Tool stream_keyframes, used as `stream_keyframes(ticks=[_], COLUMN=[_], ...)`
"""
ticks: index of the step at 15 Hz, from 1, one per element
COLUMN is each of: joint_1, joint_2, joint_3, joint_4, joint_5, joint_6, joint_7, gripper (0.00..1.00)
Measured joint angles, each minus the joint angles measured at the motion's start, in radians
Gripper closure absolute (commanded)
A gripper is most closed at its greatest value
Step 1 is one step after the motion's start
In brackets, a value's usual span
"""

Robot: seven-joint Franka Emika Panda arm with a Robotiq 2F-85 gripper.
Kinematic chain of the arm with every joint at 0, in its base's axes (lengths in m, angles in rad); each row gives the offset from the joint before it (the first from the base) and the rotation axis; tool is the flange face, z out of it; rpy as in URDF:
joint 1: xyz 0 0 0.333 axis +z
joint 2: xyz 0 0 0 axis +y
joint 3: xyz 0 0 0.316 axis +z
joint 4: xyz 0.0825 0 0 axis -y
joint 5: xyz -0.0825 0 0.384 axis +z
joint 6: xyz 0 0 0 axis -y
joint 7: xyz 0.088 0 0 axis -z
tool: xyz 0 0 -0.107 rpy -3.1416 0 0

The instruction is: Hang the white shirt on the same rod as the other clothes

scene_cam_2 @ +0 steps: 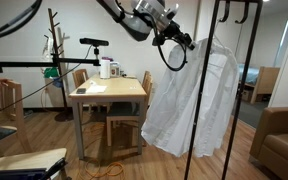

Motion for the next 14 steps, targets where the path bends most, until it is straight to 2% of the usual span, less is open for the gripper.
stream_keyframes(ticks=[9,14], joint_1=[0.002,0.026], joint_2=[0.000,0.000], joint_3=[-0.018,-0.016], joint_4=[0.020,0.054], joint_5=[-0.057,-0.095], joint_6=[0.000,0.002], joint_7=[0.080,0.105], gripper=[0.92,0.92])
